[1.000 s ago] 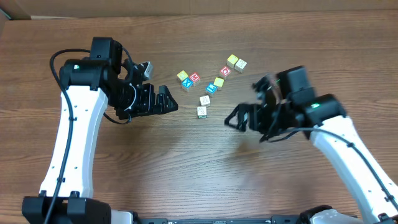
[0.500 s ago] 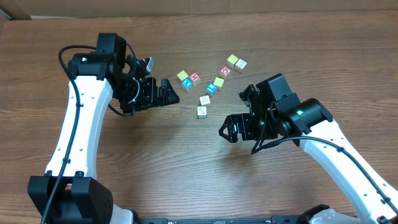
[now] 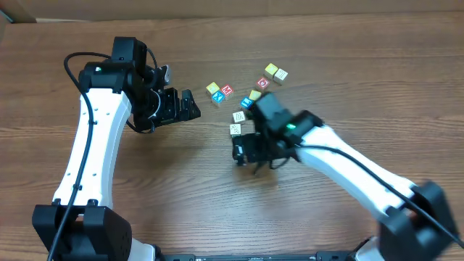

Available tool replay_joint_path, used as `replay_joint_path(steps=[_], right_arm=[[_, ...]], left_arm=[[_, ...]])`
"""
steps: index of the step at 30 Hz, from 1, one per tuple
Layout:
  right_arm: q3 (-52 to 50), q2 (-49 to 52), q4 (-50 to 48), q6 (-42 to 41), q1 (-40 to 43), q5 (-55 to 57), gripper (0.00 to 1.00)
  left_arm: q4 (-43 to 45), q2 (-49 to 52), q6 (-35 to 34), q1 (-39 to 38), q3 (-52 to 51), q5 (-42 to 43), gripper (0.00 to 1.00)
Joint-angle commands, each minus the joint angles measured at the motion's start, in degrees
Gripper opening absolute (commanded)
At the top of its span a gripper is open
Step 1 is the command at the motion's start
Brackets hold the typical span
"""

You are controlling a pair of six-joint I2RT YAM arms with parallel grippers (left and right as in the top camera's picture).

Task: Flip 5 blocks
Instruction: 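Raise both arms and move the right gripper over a red-printed block, then close the right gripper on the red-printed block and lift it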

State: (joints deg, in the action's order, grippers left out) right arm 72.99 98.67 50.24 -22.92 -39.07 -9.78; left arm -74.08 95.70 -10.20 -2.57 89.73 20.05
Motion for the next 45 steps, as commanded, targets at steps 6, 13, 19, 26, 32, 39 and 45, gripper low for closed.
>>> replay_joint_path(steps=[6,13,19,26,32,39,45], right_arm=[[17.88,13.97,0.96,-6.08,-1.25,9.97,0.82],[18.34,19.41,-1.86,-8.61,-0.76,8.15,0.73],[18.21,21.81,-3.50,-10.12,-0.76,7.15,0.71],[18.18,21.90,-4.68,-12.13,-0.59,10.05,0.65],[18.08,21.97,-5.18,-12.31,-0.59,11.06,0.63],[18.08,23.87,-5.05,-12.28,-0.59,11.82,0.54],[18.08,24.81,-4.98,-12.28,-0.59,11.87,0.47]], left_arm=[[0.20,0.28,-0.96,0.31,1.29,-1.40,1.00],[0.11,0.28,-0.96,0.31,1.29,-2.64,1.00],[-0.72,0.28,-0.96,0.31,1.29,-2.64,1.00],[-1.53,0.28,-0.92,0.31,1.29,-2.67,1.00],[-1.95,0.28,-0.50,0.31,1.29,-2.67,1.00],[-2.32,0.28,-0.50,0.31,1.29,-2.67,1.00],[-2.36,0.28,-0.48,0.31,1.29,-2.67,1.00]])
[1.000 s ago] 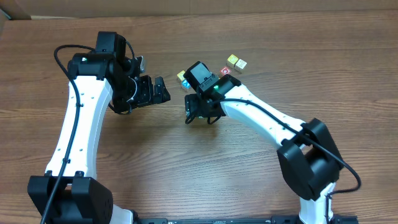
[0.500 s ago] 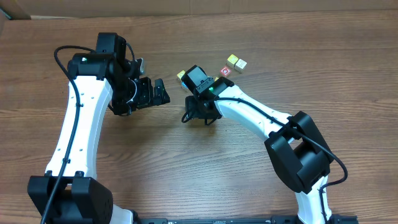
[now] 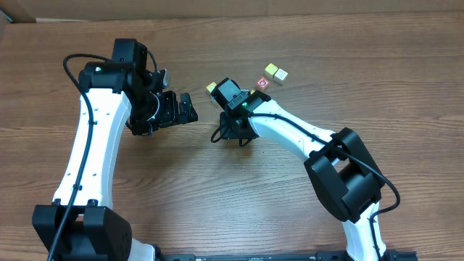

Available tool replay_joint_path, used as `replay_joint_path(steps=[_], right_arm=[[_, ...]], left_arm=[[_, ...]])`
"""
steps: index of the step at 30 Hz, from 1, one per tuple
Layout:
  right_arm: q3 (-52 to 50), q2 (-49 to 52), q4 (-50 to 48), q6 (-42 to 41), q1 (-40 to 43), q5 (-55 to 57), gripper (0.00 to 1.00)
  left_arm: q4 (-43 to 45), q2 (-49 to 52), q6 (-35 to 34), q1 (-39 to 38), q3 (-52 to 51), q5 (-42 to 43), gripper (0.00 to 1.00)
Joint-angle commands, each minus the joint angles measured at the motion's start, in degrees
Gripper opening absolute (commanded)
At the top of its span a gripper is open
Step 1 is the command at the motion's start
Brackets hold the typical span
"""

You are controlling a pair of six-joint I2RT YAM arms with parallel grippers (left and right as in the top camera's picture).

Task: Flip 5 blocks
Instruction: 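Close the right gripper on the red-printed block and lift it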

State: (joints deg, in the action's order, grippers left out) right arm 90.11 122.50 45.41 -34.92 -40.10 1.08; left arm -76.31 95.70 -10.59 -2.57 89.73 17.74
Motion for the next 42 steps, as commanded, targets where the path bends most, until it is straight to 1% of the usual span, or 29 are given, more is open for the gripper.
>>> replay_joint_path(steps=[1,3,7,11,15,18,25,29,34,38,42], right_arm=[[0.96,0.98,-0.15,-0.26,0.44,1.03,0.47],[0.96,0.98,-0.17,-0.26,0.44,1.03,0.45],[0.96,0.98,-0.13,-0.26,0.44,1.05,0.36],[0.96,0.98,-0.13,-0.24,0.44,1.90,0.34],[1.03,0.96,0.92,0.15,0.44,1.84,0.24],[1.49,0.72,3.32,0.20,0.44,1.88,0.21],[1.81,-4.28,8.90,0.59,0.44,3.43,0.18],[1.79,-8.52,15.34,-0.57,0.31,3.39,0.14],[1.31,-12.66,23.45,-2.58,-0.79,3.39,0.13],[-2.54,-16.98,25.29,-4.66,-3.50,3.82,0.12],[-10.45,-22.58,23.80,-9.29,-7.85,4.00,0.12]], left_arm=[[-0.15,0.28,-0.09,0.31,1.29,-0.35,1.00],[-0.15,0.28,-0.11,0.31,1.29,-0.35,1.00],[-0.28,0.28,-0.11,0.31,1.29,-0.35,1.00],[-0.42,0.28,-0.11,0.28,1.29,-0.33,1.00],[-0.61,0.28,-0.09,0.28,1.29,-0.35,1.00],[-0.61,0.28,-0.11,0.28,1.29,-0.35,1.00],[-0.68,0.28,-0.13,0.31,1.29,-0.33,1.00],[-0.70,0.28,-0.09,0.31,1.29,-0.35,1.00],[-0.31,0.28,-0.13,0.31,1.29,-0.35,1.00],[-0.33,0.28,-0.13,0.31,1.29,-0.35,1.00],[-0.39,0.28,-0.13,0.31,1.29,-0.33,1.00]])
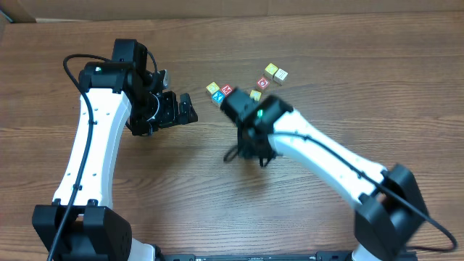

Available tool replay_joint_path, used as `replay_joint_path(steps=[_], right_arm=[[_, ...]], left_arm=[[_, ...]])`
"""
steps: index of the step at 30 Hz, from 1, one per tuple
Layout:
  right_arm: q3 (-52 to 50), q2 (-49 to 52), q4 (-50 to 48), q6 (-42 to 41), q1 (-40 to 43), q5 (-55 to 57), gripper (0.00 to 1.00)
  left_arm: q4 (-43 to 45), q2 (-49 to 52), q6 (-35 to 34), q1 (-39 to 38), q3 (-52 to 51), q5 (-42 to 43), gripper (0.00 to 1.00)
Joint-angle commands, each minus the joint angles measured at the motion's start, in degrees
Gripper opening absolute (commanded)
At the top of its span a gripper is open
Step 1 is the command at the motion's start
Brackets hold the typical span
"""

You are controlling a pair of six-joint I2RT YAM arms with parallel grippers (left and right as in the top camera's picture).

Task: Flip 5 blocks
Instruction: 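Close the right gripper on the red-printed block and lift it, then carry the block toward the front and set it down rotated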

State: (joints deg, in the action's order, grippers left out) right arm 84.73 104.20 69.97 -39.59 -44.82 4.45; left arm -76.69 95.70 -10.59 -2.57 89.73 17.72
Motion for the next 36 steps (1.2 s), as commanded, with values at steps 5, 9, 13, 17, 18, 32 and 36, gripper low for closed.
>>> replay_joint_path(steps=[5,9,13,17,18,32,36], right_arm=[[-17.22,-11.02,-5.68,-10.34,-7.96,-1.86,0.12],[-24.92,-13.35,-12.35,-12.68,-9.22,-4.96,0.12],[-29.35,-13.33,-18.64,-13.38,-9.11,-7.08,0.12],[-31.30,-13.33,-20.85,-18.21,-9.07,-6.95,0.12],[-31.63,-13.33,-21.84,-18.29,-9.07,-6.91,0.11],[-33.79,-10.95,-28.20,-15.89,-9.07,-4.07,0.13],[-33.79,-10.12,-28.20,-15.93,-9.07,-2.19,0.13]], left_arm=[[-0.28,0.28,-0.13,0.28,1.29,-0.31,1.00],[-0.61,0.31,-0.13,0.28,1.29,-0.31,1.00],[-0.92,0.28,-0.13,0.28,1.29,-0.31,1.00],[-1.20,0.28,-0.13,0.28,1.29,-0.31,1.00],[-1.18,0.28,-0.13,0.28,1.29,-0.31,1.00],[-1.09,0.28,-0.15,0.28,1.27,-0.28,1.00],[-1.11,0.31,-0.15,0.28,1.27,-0.28,1.00]])
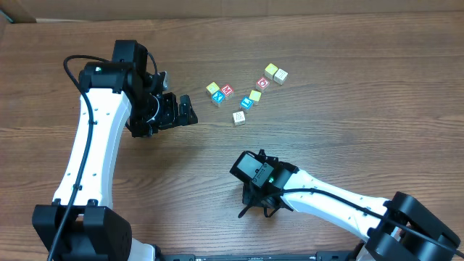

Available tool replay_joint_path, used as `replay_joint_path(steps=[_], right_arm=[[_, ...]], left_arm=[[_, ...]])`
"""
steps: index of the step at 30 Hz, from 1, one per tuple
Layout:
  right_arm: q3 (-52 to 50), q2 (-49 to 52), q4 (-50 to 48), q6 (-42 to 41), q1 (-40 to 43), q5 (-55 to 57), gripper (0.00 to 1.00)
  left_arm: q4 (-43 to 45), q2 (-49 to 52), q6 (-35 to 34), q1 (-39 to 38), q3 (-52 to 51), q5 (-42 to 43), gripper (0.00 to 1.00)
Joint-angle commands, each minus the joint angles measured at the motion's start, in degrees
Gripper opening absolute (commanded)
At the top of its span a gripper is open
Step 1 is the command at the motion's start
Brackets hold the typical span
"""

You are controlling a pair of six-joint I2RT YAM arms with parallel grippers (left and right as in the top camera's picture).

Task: Flip 5 blocks
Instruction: 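Carry the block toward the front and set it down rotated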

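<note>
Several small letter blocks lie scattered at the far centre of the table: a yellow (212,88), red (227,90) and blue block (219,98) together, a cream block (238,117) nearest me, and a blue (246,102) and yellow-green block (255,95). A red one (263,83) and a yellow and cream pair (275,72) lie farther right. My left gripper (191,107) hovers open left of the cluster, holding nothing. My right gripper (257,206) points down at the near centre, well clear of the blocks. Its wrist hides the fingertips.
The wooden table (362,130) carries only the blocks and both arms. The right arm (326,203) stretches across the near right. The left arm (90,145) rises along the left side. A pale wall edge runs along the back.
My right gripper was just below the block cluster, covering part of it, and is now far back at the near centre. All the cluster's blocks now show. The left arm has not moved.
First my right gripper was at the near edge of the cluster, beside a cream block lying there. Then it reached over the cluster's left part, then sat just below it. Now it is withdrawn, and that nearest cream block no longer shows.
</note>
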State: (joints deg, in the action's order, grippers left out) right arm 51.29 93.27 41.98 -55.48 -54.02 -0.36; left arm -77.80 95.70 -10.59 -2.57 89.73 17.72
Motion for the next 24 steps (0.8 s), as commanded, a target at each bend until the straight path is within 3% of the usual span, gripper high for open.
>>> replay_joint_path(steps=[1,7,24], right_arm=[[-0.35,0.81,-0.39,-0.02,0.13,3.13,0.13],[-0.35,0.83,-1.03,-0.02,0.13,3.32,0.17],[-0.33,0.83,-1.03,-0.02,0.13,3.91,0.54]], left_arm=[[0.02,0.28,-0.15,0.28,1.27,-0.28,1.00],[0.04,0.31,-0.13,0.28,1.09,-0.28,1.00],[0.02,0.31,-0.13,0.28,1.03,-0.28,1.00]])
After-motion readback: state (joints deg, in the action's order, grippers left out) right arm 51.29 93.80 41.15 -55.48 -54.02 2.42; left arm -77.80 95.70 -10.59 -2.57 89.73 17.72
